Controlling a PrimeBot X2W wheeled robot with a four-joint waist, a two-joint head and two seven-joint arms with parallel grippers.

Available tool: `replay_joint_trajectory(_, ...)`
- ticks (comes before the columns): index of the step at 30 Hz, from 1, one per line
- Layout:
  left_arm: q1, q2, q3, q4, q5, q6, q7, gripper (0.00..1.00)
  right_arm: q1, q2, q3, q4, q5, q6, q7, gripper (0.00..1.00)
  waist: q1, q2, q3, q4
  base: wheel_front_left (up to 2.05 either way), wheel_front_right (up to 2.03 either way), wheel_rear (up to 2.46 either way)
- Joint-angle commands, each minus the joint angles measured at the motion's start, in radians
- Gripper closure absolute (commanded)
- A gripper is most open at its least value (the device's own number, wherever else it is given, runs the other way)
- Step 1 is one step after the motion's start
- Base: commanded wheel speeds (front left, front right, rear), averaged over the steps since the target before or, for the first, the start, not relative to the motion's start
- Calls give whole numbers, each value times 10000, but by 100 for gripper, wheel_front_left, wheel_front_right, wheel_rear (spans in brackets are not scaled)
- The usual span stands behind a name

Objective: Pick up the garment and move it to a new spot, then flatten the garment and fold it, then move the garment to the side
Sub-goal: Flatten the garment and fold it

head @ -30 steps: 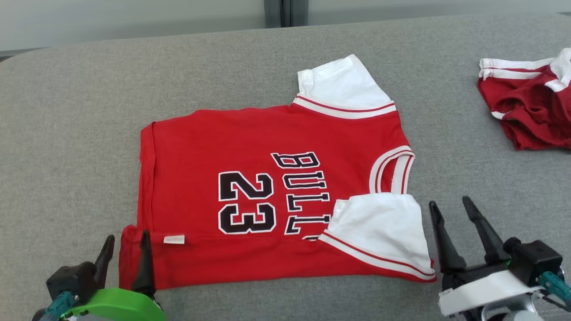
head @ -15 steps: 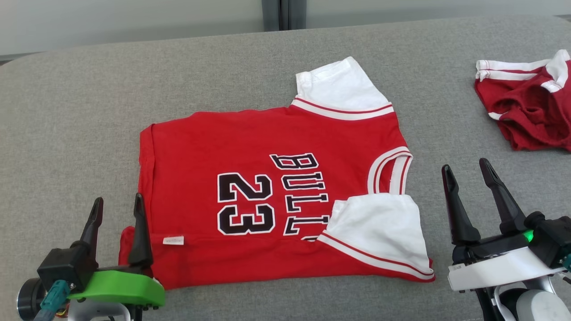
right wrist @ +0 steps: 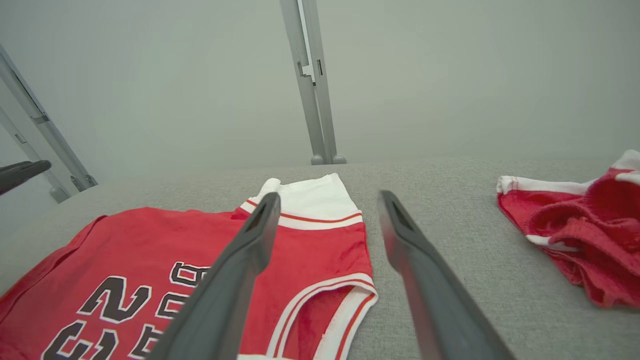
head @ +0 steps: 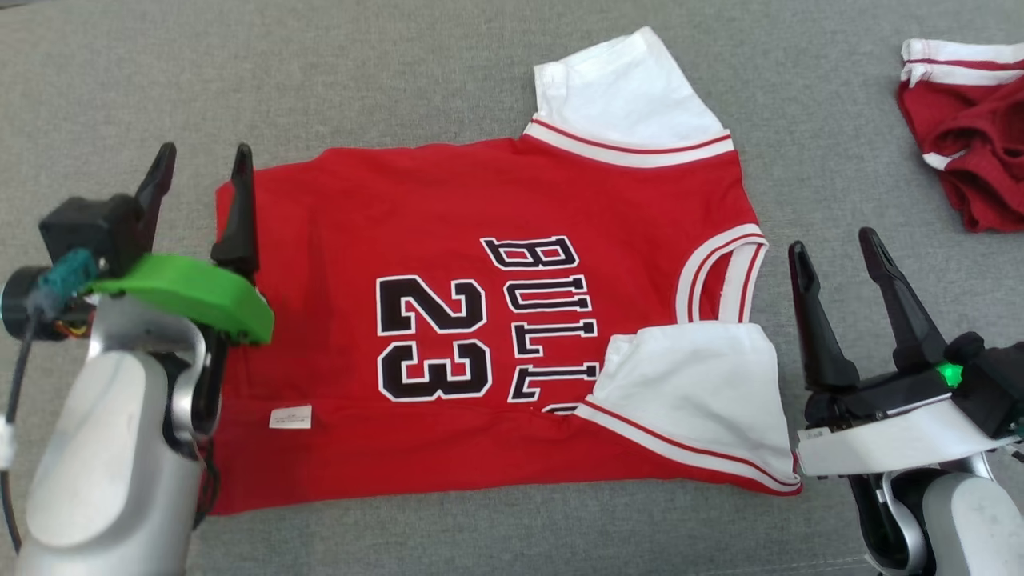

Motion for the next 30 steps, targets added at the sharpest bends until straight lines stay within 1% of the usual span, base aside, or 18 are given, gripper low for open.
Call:
replay_joint_trajectory(1,-472,103,23,513,-158,-138,151,0,-225,-19,84,81,113,-6,-79,0,0,0,655,-43,0,0,0)
replay_joint_trajectory(4,-1325,159,-11,2002,-316,-435,496,0,-447,-36,290,301,157,-6,-146,0,0,0,806,-159,0,0,0)
replay_joint_trajectory(8,-1970,202,-85,3538,-480,-668,879,0,-620,-48,404,634,247,-6,-215,0,0,0,853,-242,0,0,0)
replay_joint_trajectory(9,-2096,204,-108,3879,-522,-715,954,2,-661,-74,415,730,271,-6,-246,0,0,0,851,-252,0,0,0)
replay_joint_trajectory(10,-2209,210,-115,4105,-540,-769,963,45,-686,-95,418,812,291,-6,-249,0,0,0,856,-254,0,0,0)
replay_joint_trajectory(11,-2318,214,-121,4358,-565,-793,927,82,-719,-114,414,914,318,-6,-274,0,0,0,863,-256,0,0,0)
replay_joint_trajectory(12,-2371,203,-119,4560,-601,-829,930,100,-757,-132,412,997,342,-6,-292,0,0,0,868,-258,0,0,0)
replay_joint_trajectory(20,-2967,53,-185,5492,-692,-1055,392,100,-1785,-569,165,2203,715,-6,-519,0,0,0,1016,-157,0,0,0)
replay_joint_trajectory(24,-3282,-177,-325,5691,-687,-1130,146,100,-2627,-818,96,3021,941,-6,-600,0,0,0,1228,137,0,0,0)
replay_joint_trajectory(30,-3703,-612,-631,5833,-614,-1233,-213,100,-4276,-1227,439,4485,1391,-6,-542,0,0,0,1688,714,0,0,0)
